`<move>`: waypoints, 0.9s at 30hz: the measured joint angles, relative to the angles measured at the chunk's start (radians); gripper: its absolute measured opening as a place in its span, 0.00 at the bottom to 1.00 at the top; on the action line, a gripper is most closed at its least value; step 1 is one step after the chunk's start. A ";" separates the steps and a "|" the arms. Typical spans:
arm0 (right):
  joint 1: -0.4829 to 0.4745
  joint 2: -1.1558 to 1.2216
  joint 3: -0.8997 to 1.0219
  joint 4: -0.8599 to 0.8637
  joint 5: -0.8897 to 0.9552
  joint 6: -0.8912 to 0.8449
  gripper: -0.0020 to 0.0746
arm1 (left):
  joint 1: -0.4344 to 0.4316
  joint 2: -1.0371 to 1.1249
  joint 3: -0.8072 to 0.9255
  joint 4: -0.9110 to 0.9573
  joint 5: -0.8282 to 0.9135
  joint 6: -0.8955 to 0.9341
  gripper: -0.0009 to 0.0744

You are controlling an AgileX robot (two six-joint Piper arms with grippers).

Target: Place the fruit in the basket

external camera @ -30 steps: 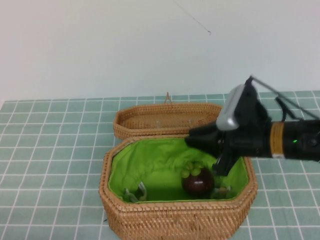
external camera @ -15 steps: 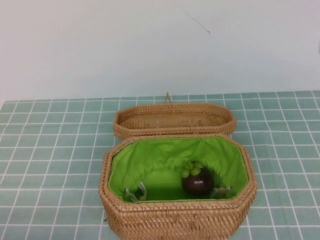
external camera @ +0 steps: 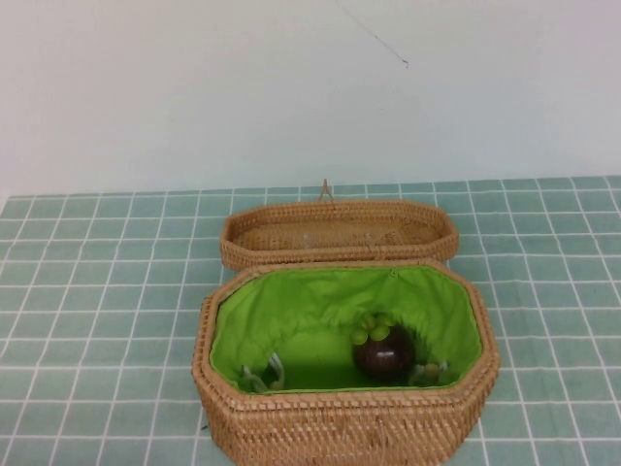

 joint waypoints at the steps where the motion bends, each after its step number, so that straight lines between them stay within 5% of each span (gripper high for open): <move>1: 0.009 0.000 0.000 0.000 0.003 0.000 0.03 | 0.000 0.000 0.000 0.000 0.000 0.000 0.01; 7: 0.023 0.000 0.000 0.002 0.012 0.000 0.02 | 0.000 0.000 0.000 0.000 0.000 0.000 0.01; 12: 0.023 -0.041 0.061 -0.001 0.230 -0.011 0.02 | 0.000 0.000 0.000 0.000 0.000 0.000 0.01; 20: 0.023 -0.346 0.383 0.003 0.478 -0.072 0.02 | 0.000 0.000 0.000 0.005 0.000 0.000 0.01; 27: 0.023 -0.491 0.422 0.120 0.498 -0.230 0.02 | 0.000 0.000 0.000 0.005 0.000 0.000 0.01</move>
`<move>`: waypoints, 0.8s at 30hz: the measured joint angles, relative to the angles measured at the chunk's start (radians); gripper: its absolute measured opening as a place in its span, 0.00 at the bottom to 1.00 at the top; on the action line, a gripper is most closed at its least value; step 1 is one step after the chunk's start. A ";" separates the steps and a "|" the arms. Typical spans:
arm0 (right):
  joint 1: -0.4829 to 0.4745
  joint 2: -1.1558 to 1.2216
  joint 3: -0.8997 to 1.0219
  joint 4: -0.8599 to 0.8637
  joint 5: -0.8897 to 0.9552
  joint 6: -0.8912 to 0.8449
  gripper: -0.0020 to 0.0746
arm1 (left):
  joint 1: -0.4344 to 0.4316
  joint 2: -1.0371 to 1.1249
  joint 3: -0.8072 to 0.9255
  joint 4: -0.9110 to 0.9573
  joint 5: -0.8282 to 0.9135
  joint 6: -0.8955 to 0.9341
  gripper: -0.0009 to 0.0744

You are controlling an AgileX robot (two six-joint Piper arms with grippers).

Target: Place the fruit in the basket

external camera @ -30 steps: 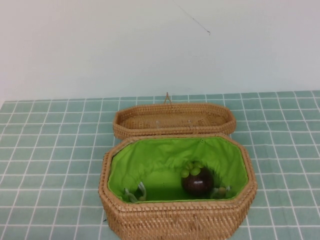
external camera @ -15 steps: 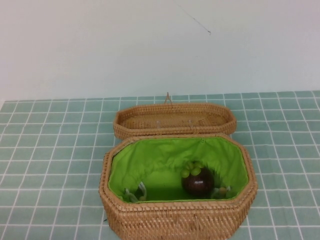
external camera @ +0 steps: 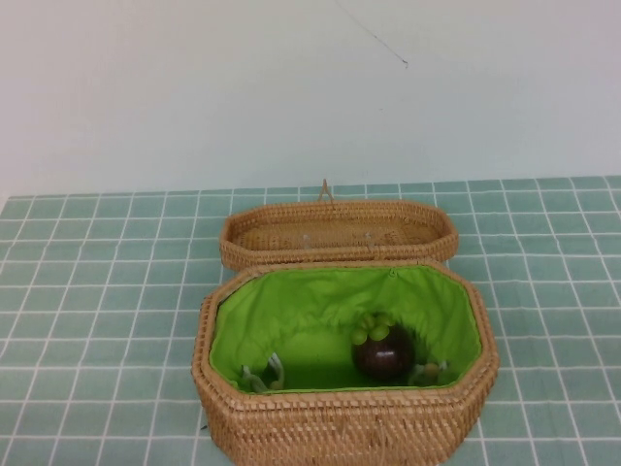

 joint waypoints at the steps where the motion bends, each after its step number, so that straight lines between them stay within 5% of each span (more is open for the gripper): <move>1: 0.000 -0.011 0.000 0.068 -0.008 -0.086 0.02 | 0.000 0.000 0.000 0.000 0.000 0.000 0.01; 10: -0.048 -0.064 0.013 0.999 -0.061 -1.121 0.02 | 0.000 0.000 0.000 0.000 0.000 0.000 0.01; 17: -0.244 -0.109 0.073 1.091 -0.244 -1.148 0.02 | 0.000 0.000 0.000 0.000 0.000 0.000 0.01; 24: -0.305 -0.144 0.139 1.255 -0.228 -1.210 0.02 | 0.000 0.000 0.000 0.000 0.000 0.000 0.01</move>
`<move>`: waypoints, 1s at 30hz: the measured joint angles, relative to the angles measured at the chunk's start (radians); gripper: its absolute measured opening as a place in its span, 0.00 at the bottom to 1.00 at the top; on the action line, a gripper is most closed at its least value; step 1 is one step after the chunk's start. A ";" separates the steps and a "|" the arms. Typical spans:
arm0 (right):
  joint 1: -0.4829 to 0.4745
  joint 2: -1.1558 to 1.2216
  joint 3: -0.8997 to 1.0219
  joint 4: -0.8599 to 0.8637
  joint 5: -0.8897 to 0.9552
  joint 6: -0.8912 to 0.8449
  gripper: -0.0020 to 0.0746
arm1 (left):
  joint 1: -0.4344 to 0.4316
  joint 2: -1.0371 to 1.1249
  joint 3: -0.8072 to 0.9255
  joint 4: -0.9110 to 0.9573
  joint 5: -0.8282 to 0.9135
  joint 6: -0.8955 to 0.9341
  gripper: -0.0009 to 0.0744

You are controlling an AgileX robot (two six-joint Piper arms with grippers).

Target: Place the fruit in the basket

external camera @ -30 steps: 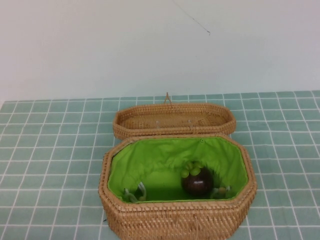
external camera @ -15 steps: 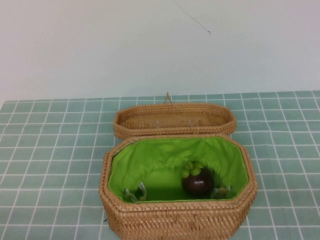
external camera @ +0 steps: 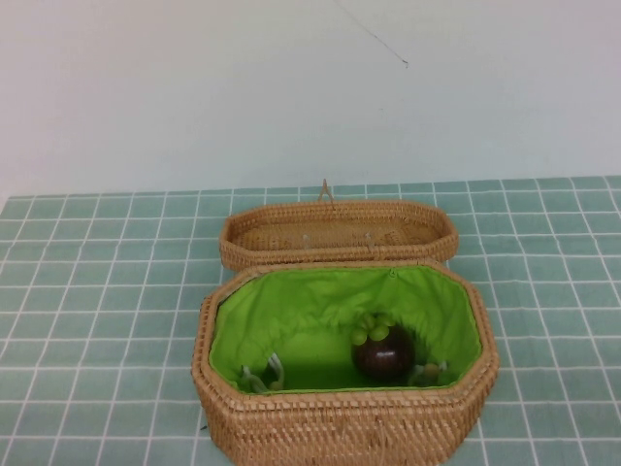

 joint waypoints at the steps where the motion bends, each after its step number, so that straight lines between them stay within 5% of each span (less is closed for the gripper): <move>1: -0.011 -0.010 0.009 0.000 -0.002 0.000 0.02 | 0.000 0.000 0.000 0.000 0.000 0.000 0.01; 30: -0.037 -0.067 0.045 -0.018 0.193 0.202 0.02 | 0.000 0.000 0.000 -0.005 0.000 0.000 0.01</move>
